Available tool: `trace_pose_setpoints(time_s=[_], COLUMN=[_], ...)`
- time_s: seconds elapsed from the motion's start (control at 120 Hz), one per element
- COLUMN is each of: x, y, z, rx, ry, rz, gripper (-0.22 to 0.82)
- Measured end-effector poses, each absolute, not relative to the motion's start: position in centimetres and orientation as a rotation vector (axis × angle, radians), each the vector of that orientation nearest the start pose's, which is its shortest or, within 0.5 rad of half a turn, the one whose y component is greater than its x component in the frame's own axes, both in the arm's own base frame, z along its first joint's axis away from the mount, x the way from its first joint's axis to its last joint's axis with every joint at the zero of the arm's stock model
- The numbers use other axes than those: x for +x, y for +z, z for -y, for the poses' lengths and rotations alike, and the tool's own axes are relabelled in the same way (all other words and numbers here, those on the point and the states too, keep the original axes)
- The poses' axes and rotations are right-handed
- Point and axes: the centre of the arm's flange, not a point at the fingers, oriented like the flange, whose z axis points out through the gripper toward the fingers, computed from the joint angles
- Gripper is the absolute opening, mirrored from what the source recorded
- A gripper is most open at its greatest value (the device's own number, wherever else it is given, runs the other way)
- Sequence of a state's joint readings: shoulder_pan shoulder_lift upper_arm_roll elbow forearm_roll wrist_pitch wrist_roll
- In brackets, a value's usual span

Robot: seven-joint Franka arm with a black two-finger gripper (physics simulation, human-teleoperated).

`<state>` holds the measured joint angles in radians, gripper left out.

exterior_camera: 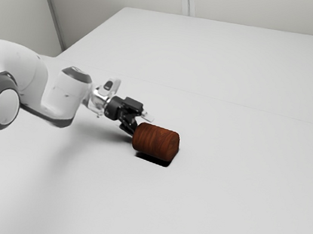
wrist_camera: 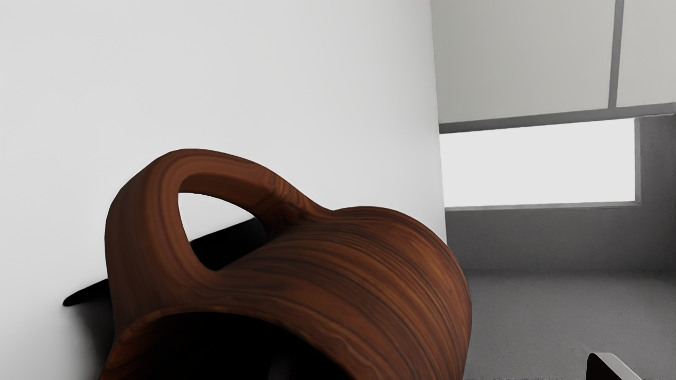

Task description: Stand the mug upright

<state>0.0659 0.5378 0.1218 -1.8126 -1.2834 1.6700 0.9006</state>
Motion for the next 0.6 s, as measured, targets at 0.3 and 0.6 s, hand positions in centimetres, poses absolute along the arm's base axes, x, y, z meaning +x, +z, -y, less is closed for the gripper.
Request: trace_pose_setpoints(time_s=[0.3,0.6], x=[62.2,62.3], y=[26.0,31.3], z=[-1.5,-0.5], rx=[1.885,1.863], ry=[0.141,0.213], rz=[0.112,0.219], gripper=[0.00,-0.15])
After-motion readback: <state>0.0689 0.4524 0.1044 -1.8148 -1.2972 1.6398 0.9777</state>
